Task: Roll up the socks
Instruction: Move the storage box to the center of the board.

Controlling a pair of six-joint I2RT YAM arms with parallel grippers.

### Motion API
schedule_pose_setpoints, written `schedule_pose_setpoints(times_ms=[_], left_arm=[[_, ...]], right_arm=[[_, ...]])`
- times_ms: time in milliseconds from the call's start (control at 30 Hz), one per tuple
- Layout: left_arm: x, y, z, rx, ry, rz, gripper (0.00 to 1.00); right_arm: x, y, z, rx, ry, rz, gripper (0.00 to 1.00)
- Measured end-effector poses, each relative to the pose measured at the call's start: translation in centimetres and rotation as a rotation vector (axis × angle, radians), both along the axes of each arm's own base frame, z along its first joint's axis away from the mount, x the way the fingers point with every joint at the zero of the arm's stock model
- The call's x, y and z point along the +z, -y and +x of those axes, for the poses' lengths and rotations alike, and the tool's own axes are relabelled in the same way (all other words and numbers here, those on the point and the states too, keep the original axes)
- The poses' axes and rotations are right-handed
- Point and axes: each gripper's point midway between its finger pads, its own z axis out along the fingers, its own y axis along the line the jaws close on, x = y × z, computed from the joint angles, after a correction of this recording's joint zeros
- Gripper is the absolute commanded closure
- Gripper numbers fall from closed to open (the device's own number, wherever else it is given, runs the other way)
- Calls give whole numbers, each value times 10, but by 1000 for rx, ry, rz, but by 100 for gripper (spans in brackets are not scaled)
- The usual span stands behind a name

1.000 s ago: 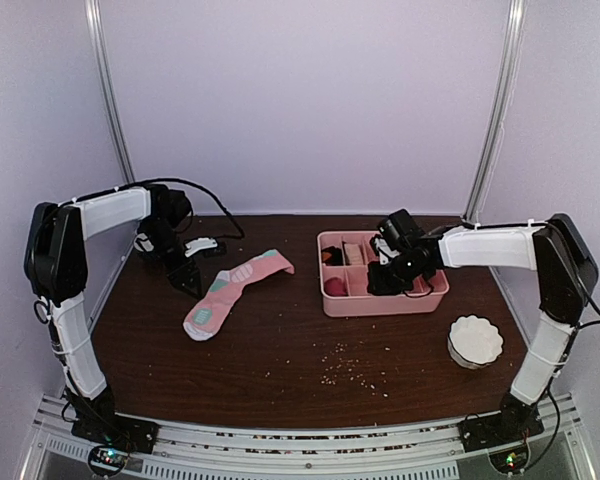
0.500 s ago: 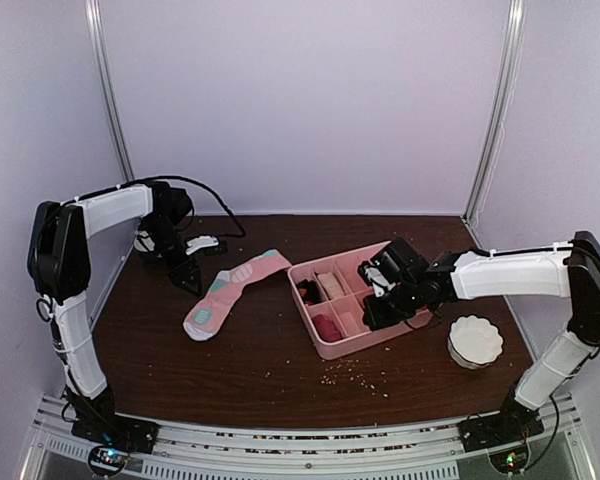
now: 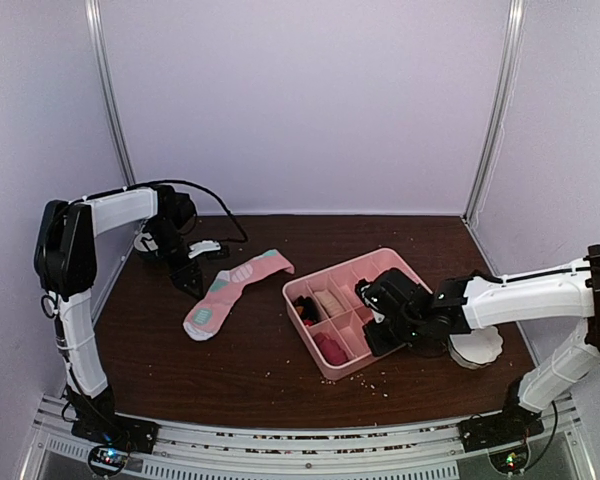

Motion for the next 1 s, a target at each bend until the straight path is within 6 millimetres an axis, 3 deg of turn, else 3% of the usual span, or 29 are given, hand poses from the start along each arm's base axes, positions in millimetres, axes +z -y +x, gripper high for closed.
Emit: schedule_pose_setpoints(times_ms=[300, 467, 567, 733, 900, 1000], left_arm=[[-8, 1, -3, -6, -23, 3, 41], [-28, 1, -21, -45, -76, 48, 42], [-42, 1, -32, -71, -113, 82, 43], [-55, 0, -38, -93, -133, 117, 44], [-58, 1, -36, -105, -113, 135, 58], [-59, 1, -34, -105, -106, 149, 76]], right_arm=[[-1, -11, 28, -54, 21, -103, 100], [-2, -11, 58, -119, 10, -109, 100], [0, -2, 84, -187, 12, -93, 100], [0, 31, 125, -317, 11, -85, 100], [1, 41, 155, -378, 2, -90, 100], [1, 38, 174, -396, -1, -92, 100]])
